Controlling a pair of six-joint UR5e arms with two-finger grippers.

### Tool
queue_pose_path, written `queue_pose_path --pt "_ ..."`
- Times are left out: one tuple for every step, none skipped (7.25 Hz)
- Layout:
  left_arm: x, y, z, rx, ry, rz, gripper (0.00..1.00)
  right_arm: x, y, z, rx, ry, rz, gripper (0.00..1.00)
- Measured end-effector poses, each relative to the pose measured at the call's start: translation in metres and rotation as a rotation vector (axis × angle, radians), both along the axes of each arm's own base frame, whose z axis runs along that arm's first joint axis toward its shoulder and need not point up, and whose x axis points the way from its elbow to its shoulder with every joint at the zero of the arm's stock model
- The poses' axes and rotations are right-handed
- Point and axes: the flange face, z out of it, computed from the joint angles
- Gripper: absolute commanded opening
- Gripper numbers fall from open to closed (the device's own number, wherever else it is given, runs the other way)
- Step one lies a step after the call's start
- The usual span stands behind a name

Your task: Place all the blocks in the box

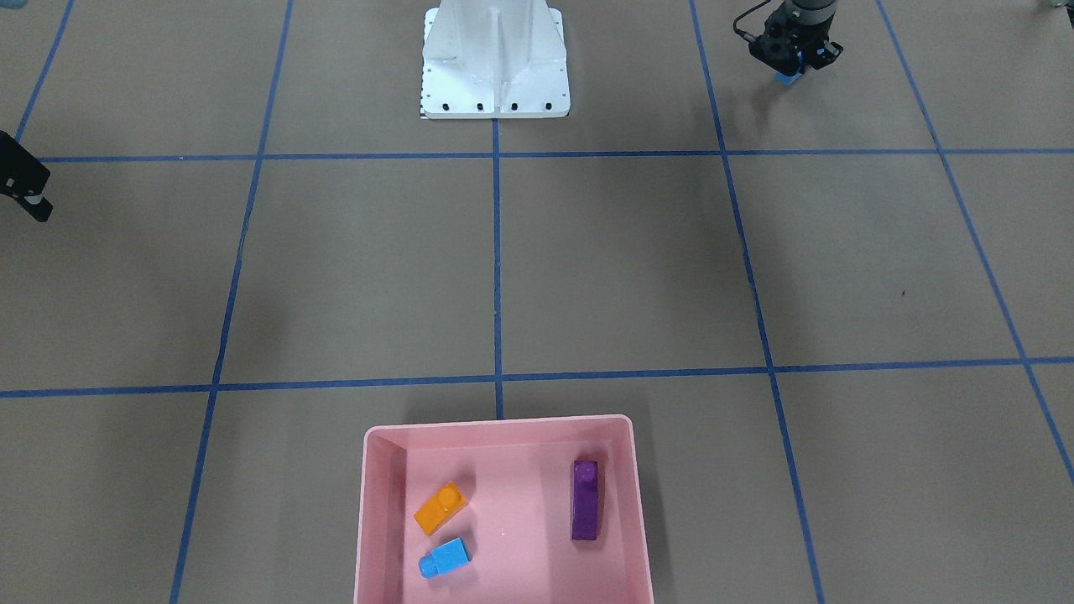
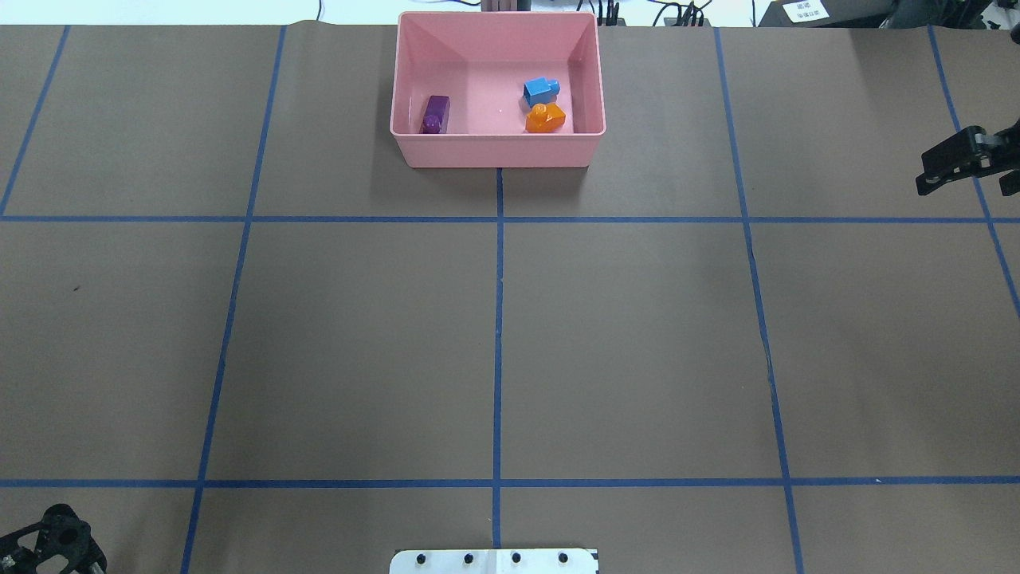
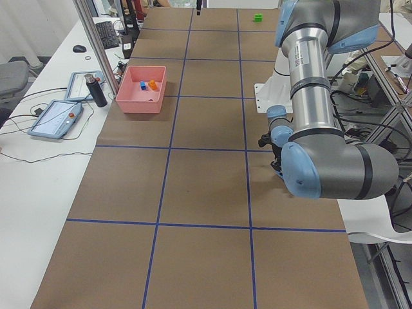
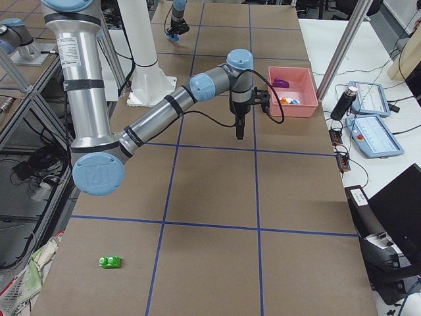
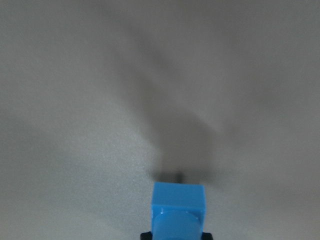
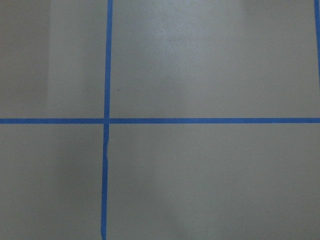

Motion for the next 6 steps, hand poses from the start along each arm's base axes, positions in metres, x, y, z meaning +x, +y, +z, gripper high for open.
queue_pose_path --pt "-0.007 -0.020 -0.022 -0.004 0.044 -0.072 0.00 0.000 -0.001 0.001 0.001 0.000 -0.001 1.00" --pt "-0.013 -0.043 -0.045 -0.010 0.097 -0.149 0.00 -0.001 -0.002 0.004 -0.001 0.002 -0.004 1.00" --pt "-0.014 -0.072 -0.073 -0.032 0.173 -0.237 0.00 -0.002 -0.004 0.008 -0.006 0.005 -0.005 1.00" --pt "-0.015 -0.105 -0.102 -0.054 0.260 -0.322 0.00 -0.004 -0.008 0.014 -0.009 0.008 -0.006 1.00" --pt "-0.015 -0.142 -0.132 -0.056 0.340 -0.401 0.00 -0.007 -0.014 0.024 -0.006 0.007 -0.007 1.00" --pt "-0.013 -0.181 -0.164 -0.047 0.397 -0.479 0.00 -0.010 -0.023 0.037 0.002 0.004 -0.007 1.00"
